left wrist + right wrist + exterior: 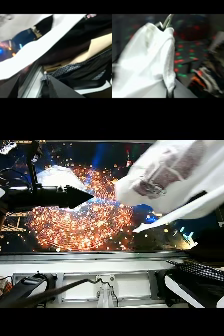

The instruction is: Fold the clothes and pants, and hang the long-sleeved shirts on hangers.

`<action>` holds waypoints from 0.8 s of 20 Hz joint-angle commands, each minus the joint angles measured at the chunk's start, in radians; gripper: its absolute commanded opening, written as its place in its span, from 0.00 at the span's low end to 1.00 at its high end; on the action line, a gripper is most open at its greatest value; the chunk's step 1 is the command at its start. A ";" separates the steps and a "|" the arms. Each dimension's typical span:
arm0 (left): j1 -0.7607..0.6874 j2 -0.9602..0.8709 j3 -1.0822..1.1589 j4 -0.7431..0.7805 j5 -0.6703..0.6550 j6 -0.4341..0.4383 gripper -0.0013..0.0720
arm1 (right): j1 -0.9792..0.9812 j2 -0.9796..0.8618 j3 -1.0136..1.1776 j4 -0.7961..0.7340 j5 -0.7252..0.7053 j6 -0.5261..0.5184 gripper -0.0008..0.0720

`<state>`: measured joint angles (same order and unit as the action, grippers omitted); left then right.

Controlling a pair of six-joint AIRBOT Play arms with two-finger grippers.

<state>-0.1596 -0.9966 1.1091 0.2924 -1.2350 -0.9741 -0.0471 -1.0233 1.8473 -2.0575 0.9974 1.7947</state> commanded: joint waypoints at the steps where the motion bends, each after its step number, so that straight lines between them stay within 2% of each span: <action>1: 0.000 0.026 0.000 0.033 0.003 -0.014 0.50 | -0.143 0.022 0.039 -0.035 0.004 0.082 0.04; 6: 0.000 0.025 0.000 0.033 0.024 -0.014 0.50 | -0.292 0.022 0.137 -0.091 0.009 0.083 0.04; 13: 0.000 0.025 0.000 0.034 0.023 -0.014 0.50 | -0.497 0.030 0.150 -0.094 0.061 0.083 0.04; 16: 0.000 0.025 0.000 0.034 0.023 -0.014 0.50 | -0.580 0.030 0.150 -0.095 0.057 0.136 0.04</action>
<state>-0.1596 -0.9722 1.1091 0.3260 -1.2125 -0.9882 -0.5491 -0.9943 1.9949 -2.1502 1.0492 1.8900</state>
